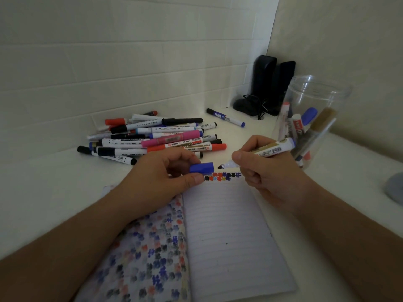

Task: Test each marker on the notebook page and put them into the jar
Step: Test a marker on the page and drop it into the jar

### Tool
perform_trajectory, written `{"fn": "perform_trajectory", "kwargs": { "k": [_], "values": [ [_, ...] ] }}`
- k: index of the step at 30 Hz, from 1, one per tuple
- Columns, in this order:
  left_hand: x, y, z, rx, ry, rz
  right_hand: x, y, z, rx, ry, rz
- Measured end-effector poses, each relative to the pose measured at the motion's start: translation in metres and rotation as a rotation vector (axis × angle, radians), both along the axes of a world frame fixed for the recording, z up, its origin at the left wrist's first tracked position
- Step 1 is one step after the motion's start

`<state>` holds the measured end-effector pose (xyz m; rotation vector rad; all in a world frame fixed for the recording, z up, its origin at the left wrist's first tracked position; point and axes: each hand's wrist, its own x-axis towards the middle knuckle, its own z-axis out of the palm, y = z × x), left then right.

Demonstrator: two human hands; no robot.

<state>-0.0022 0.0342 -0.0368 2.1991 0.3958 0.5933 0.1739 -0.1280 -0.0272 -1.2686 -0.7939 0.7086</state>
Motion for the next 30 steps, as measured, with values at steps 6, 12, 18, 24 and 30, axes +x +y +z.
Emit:
{"fn": "perform_trajectory", "kwargs": {
  "k": [6, 12, 18, 24, 30],
  "values": [
    [0.0, -0.003, 0.001, 0.02, 0.014, -0.013, -0.011, 0.001, -0.002, -0.048, -0.104, 0.042],
    [-0.001, -0.006, 0.003, 0.054, -0.074, 0.028, -0.013, 0.0, 0.005, -0.033, 0.212, 0.102],
    [-0.002, -0.011, 0.006, 0.181, -0.12, 0.093, -0.017, 0.005, 0.005, -0.098, 0.287, 0.063],
    [0.0, -0.017, 0.004, 0.262, -0.187, 0.123, -0.021, 0.005, 0.007, -0.1, 0.479, 0.059],
    [-0.002, -0.012, 0.006, 0.496, -0.21, 0.14, -0.029, 0.002, 0.009, -0.103, 0.443, 0.039]
  ]
}}
